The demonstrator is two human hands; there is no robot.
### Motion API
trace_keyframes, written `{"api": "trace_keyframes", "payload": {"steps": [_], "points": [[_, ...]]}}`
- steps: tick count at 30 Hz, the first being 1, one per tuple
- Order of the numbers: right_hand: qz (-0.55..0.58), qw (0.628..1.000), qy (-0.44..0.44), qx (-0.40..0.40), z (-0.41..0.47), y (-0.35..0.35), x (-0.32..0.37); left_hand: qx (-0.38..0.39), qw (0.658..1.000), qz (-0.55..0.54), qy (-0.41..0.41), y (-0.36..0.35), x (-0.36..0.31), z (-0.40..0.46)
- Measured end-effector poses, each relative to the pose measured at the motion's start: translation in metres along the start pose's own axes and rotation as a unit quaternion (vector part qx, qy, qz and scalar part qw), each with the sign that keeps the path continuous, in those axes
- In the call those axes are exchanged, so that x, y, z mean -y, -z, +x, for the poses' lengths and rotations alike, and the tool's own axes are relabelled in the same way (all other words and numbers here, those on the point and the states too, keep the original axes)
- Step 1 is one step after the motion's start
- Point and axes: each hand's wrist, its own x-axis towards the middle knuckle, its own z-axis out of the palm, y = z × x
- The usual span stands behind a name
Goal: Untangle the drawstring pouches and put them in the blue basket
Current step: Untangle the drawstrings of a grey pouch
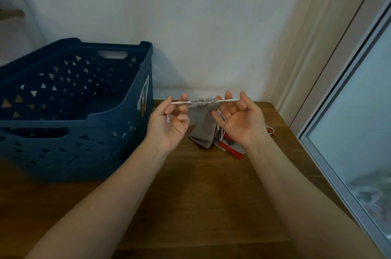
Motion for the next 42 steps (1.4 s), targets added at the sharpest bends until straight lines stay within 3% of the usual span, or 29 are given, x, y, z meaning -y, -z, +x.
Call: {"api": "trace_keyframes", "payload": {"steps": [2,7,9,11,13,16,18,23,26,28,30,34,35,39,42], "points": [[0.041,0.999,0.013,-0.005,0.002,-0.003,0.003,-0.001,1.000,-0.023,-0.006,-0.003,-0.005,0.003],[0.056,0.994,0.001,-0.096,0.008,0.003,0.001,-0.058,0.996,0.068,-0.011,0.003,-0.008,0.012],[0.002,0.992,0.008,-0.123,0.011,0.003,-0.003,-0.065,0.993,0.100,-0.011,0.007,-0.003,0.013],[-0.125,0.982,0.030,-0.141,0.011,0.003,-0.004,-0.057,0.986,0.156,-0.007,0.006,-0.001,0.011],[-0.285,0.949,0.068,-0.117,0.010,0.001,-0.005,-0.037,0.971,0.235,-0.006,0.002,-0.002,0.009],[-0.528,0.830,0.168,-0.058,0.003,-0.009,-0.008,-0.014,0.935,0.353,-0.023,-0.011,-0.001,0.005],[-0.600,0.770,0.217,-0.029,-0.001,-0.015,-0.010,-0.005,0.902,0.429,-0.049,-0.019,0.001,0.000],[-0.641,0.734,0.212,0.072,-0.006,-0.020,-0.011,0.010,0.784,0.604,-0.143,-0.029,0.000,-0.012],[-0.654,0.729,0.188,0.073,-0.007,-0.016,-0.012,0.004,0.749,0.632,-0.199,-0.031,-0.006,-0.012],[-0.656,0.728,0.180,0.090,-0.010,-0.015,-0.015,0.024,0.745,0.640,-0.184,-0.033,-0.007,-0.014],[-0.628,0.751,0.180,0.095,-0.010,-0.016,-0.018,0.044,0.749,0.641,-0.161,-0.035,-0.005,-0.016],[-0.533,0.830,0.157,0.038,-0.008,-0.020,-0.017,-0.004,0.845,0.519,-0.132,-0.032,0.002,-0.013],[-0.512,0.845,0.149,0.031,-0.008,-0.022,-0.017,-0.023,0.853,0.506,-0.128,-0.030,0.004,-0.013],[-0.457,0.883,0.100,0.044,-0.010,-0.028,-0.014,0.017,0.825,0.558,-0.089,-0.023,0.011,-0.011],[-0.466,0.878,0.109,0.033,-0.010,-0.028,-0.011,0.061,0.809,0.580,-0.072,-0.023,0.010,-0.011]]}}
